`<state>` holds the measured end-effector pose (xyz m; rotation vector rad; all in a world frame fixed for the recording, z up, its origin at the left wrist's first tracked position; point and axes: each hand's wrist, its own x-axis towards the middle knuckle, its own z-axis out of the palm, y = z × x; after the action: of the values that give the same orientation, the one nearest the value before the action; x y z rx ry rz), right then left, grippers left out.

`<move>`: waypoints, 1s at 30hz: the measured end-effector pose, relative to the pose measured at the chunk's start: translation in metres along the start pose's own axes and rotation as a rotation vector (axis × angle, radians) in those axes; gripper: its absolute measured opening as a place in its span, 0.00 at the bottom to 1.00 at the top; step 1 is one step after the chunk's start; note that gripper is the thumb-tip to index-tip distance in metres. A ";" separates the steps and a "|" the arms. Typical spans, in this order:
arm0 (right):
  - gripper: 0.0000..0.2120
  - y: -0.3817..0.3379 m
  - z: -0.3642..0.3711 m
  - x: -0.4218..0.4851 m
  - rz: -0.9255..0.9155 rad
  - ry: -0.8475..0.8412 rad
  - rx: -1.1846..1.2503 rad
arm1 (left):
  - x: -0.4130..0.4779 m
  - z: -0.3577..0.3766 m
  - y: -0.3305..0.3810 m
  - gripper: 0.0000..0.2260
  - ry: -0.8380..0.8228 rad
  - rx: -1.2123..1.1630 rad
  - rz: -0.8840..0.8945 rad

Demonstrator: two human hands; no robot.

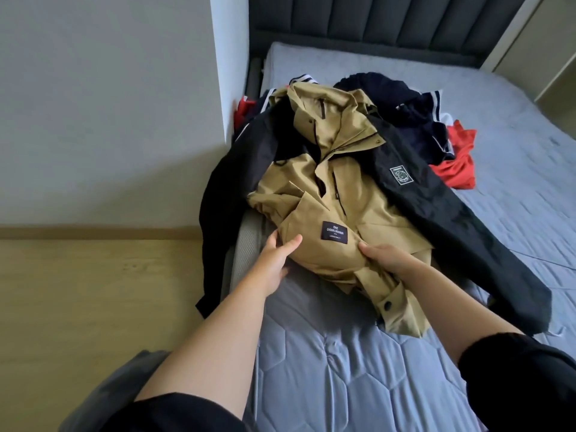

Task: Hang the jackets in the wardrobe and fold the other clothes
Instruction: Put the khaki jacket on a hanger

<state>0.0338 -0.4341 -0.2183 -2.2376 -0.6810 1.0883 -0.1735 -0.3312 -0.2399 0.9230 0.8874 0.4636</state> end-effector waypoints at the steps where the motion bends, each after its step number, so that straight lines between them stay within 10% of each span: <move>1: 0.15 0.001 0.002 -0.001 -0.007 -0.007 0.004 | 0.001 0.001 0.001 0.27 0.024 -0.048 -0.013; 11: 0.18 -0.003 0.050 -0.031 -0.445 0.327 -0.415 | -0.009 -0.010 0.011 0.21 0.289 0.267 -0.052; 18: 0.22 0.027 0.073 -0.063 -0.535 0.126 -0.559 | -0.033 -0.036 0.035 0.18 0.338 0.396 -0.107; 24: 0.19 0.047 0.080 -0.070 -0.445 -0.085 -0.427 | -0.047 -0.043 0.000 0.39 0.527 1.425 -0.109; 30: 0.13 0.068 0.056 -0.069 -0.475 0.623 -0.131 | -0.047 -0.005 -0.036 0.28 0.198 1.737 0.522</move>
<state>-0.0357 -0.5137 -0.2560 -2.1785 -0.9436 0.1037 -0.2048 -0.3805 -0.2504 2.7695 1.1506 0.1048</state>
